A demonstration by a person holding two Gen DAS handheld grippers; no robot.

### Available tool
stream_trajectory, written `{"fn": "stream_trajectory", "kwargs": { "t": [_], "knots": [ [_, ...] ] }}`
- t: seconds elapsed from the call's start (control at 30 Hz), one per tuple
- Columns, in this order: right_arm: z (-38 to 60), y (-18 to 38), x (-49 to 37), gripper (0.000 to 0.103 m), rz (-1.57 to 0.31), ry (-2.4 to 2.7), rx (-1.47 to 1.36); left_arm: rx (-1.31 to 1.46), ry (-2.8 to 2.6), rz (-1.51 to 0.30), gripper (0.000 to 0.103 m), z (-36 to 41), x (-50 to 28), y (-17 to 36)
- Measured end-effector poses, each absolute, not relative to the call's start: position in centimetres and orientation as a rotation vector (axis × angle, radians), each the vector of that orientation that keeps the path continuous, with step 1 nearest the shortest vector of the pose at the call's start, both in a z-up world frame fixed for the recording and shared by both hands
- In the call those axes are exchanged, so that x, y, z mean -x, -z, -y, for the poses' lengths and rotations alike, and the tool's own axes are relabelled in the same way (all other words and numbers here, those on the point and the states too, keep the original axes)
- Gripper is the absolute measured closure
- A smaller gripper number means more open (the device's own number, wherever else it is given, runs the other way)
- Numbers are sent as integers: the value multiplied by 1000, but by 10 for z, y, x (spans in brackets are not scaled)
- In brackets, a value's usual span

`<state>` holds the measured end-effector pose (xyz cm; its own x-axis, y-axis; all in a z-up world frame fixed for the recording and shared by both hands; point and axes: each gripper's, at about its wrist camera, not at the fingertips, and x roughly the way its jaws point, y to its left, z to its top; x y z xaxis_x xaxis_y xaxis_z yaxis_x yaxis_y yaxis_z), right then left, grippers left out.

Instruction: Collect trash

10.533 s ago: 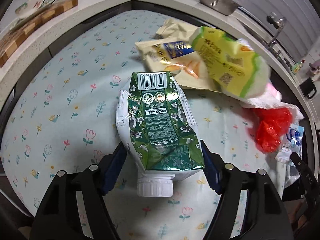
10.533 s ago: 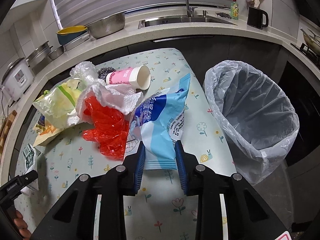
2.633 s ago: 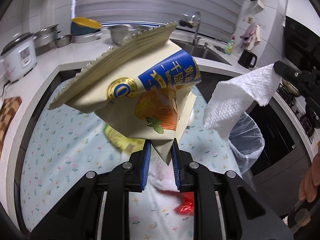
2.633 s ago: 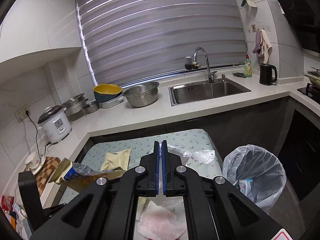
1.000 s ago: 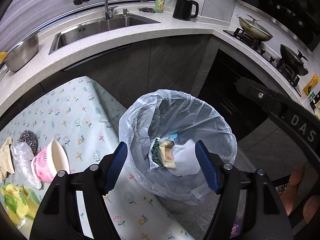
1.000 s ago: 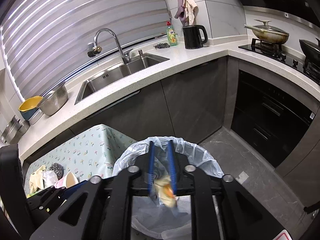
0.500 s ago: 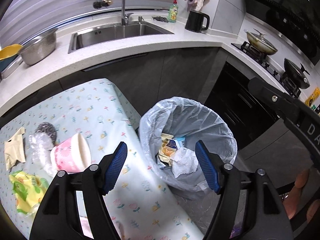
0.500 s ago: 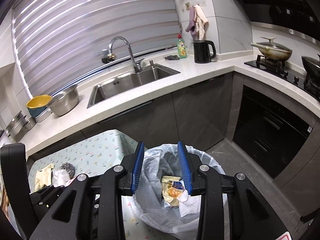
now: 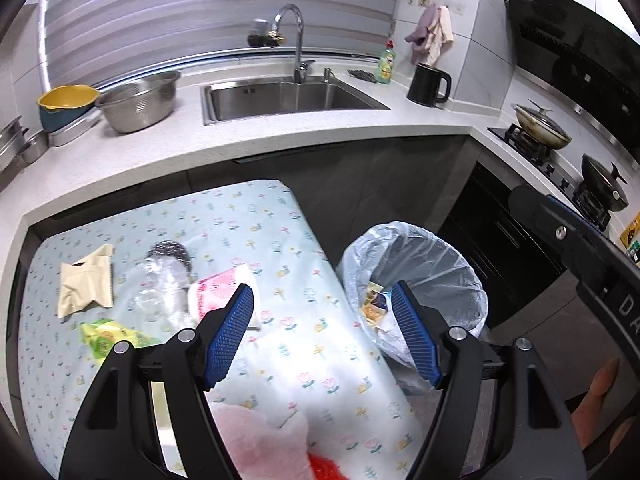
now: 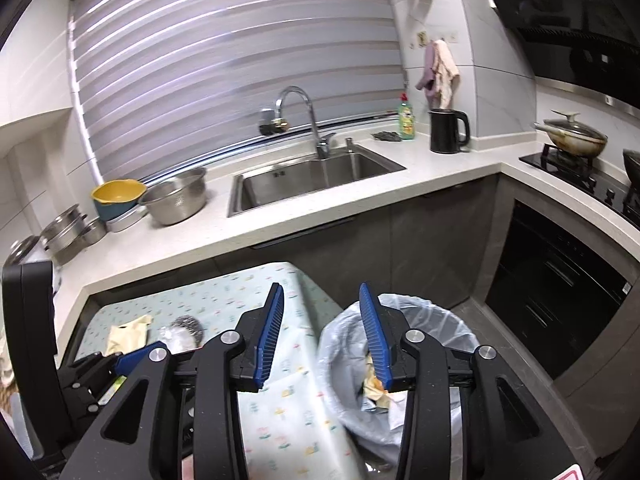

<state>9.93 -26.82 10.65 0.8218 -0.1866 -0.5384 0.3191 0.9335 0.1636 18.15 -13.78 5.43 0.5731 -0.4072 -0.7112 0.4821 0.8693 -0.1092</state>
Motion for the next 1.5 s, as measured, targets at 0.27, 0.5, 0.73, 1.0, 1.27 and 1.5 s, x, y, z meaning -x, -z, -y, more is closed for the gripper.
{"fn": "stream_trajectory", "kwargs": {
  "t": [0.27, 0.5, 0.73, 1.0, 1.27, 1.5],
  "knots": [
    [211, -93, -93, 62, -612, 169, -228, -80, 406, -798, 28, 65, -169, -51],
    [161, -51, -92, 62, -719, 80, -214, -64, 302, -855, 28, 4, -159, -22],
    [123, -3, -88, 62, -817, 43, -213, -26, 244, -920, 28, -39, -146, 11],
    [127, 34, -70, 62, -890, 64, -283, -2, 214, -977, 28, -66, -126, 43],
    [123, 39, -62, 93, -901, 37, -287, 3, 227, -1022, 28, -68, -109, 64],
    [116, 24, -65, 100, -856, 7, -275, -11, 268, -1037, 28, -58, -93, 68]
  ]
}}
